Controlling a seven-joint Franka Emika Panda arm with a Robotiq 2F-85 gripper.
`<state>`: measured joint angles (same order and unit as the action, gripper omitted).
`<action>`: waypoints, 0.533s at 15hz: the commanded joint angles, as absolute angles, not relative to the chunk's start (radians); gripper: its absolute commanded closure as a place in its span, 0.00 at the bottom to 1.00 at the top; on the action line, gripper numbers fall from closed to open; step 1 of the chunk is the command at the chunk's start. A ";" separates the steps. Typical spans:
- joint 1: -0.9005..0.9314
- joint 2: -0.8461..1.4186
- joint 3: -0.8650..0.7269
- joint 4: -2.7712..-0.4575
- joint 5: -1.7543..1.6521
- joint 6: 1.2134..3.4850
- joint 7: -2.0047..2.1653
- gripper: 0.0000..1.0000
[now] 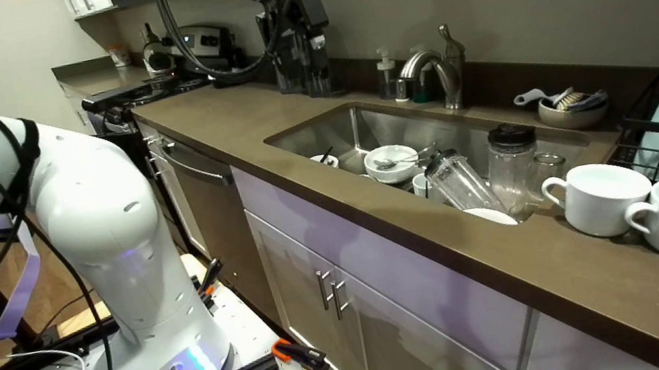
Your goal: Empty a mug into the sink then place it on the left side of the counter
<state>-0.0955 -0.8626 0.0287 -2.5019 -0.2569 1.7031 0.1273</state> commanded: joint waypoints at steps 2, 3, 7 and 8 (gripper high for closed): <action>-0.197 -0.673 0.009 -2.458 -0.320 1.826 0.275 0.00; -0.222 -0.630 0.003 -2.449 -0.323 1.842 0.315 0.00; -0.299 -0.474 -0.041 -2.390 -0.315 1.870 0.436 0.00; -0.312 -0.437 -0.052 -2.371 -0.307 1.874 0.469 0.00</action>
<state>-0.2727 -0.5663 -0.0292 -2.4516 -0.3080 1.8663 0.3785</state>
